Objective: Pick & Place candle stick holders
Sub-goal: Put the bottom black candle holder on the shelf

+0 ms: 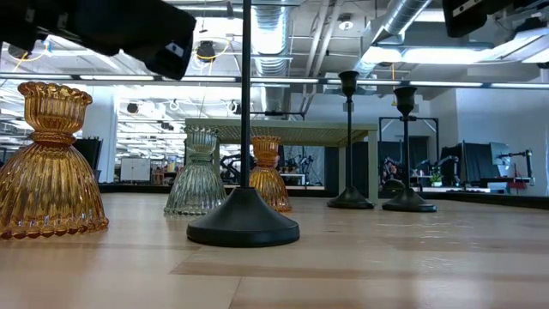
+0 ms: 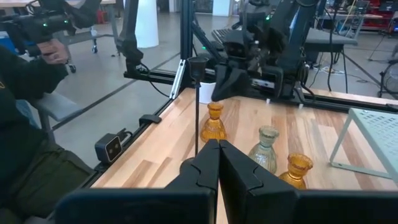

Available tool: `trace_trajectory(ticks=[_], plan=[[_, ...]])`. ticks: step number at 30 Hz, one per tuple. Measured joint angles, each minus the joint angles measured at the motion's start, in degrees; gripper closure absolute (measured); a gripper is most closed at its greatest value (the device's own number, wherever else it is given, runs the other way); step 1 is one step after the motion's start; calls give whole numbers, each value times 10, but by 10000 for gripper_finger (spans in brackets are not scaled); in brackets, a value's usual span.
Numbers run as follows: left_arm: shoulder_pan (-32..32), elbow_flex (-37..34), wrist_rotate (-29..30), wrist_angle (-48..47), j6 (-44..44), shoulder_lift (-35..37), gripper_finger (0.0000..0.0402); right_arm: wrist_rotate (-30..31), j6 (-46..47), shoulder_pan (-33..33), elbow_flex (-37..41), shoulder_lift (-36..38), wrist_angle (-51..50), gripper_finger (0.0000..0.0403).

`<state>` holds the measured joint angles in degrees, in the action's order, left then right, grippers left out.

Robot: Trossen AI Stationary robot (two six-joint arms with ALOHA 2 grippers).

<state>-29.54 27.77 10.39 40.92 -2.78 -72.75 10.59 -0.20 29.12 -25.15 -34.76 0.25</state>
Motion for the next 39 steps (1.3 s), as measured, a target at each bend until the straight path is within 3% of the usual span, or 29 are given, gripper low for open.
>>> trace_trajectory(ticks=[15, 31, 39], plan=[[26, 19, -39, -28, 51, 7, 396, 0, -3, 0, 0, -1, -28, 403], [26, 87, -28, -19, 30, -86, 393, 0, -4, 0, 0, -2, -33, 403], [26, 88, -47, -18, 30, -78, 335, 0, -3, 0, 0, -2, -33, 403]])
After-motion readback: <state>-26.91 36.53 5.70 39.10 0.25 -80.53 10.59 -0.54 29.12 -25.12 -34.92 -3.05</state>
